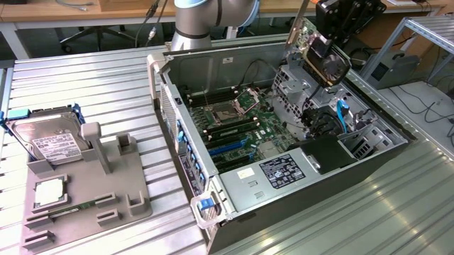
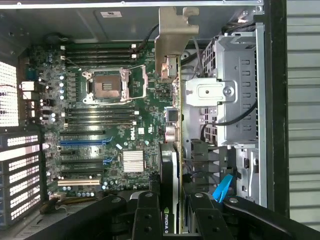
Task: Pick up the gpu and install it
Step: 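Pick up the gpu and move the gpu toward the slot, then insert the gpu into the slot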
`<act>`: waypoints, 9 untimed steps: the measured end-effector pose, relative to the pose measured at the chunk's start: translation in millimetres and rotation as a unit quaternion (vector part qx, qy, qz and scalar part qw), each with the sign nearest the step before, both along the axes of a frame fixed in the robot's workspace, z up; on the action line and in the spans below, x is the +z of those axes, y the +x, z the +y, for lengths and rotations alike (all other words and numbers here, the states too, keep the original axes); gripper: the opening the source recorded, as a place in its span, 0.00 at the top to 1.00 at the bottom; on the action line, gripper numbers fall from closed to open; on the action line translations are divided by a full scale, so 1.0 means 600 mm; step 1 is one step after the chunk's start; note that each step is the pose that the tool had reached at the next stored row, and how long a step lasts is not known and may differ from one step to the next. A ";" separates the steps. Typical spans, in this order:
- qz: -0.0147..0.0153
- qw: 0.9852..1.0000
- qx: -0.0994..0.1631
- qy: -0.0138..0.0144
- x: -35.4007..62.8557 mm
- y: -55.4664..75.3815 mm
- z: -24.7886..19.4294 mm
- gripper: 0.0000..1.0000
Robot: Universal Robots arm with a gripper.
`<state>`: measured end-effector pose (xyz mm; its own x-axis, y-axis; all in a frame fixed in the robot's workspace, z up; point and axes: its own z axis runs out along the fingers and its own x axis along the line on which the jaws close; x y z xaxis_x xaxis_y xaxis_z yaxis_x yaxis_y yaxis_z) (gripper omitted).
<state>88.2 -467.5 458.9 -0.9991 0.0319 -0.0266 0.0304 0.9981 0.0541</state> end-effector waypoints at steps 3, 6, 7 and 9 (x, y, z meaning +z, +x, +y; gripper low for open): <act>0.000 1.000 0.000 0.000 0.000 0.010 0.0001 0.73; 0.000 1.000 0.000 0.000 0.000 0.010 0.0000 0.73; 0.000 1.000 0.000 0.000 0.000 0.010 0.0000 0.73; 0.000 1.000 0.000 0.000 0.000 0.010 0.0000 0.73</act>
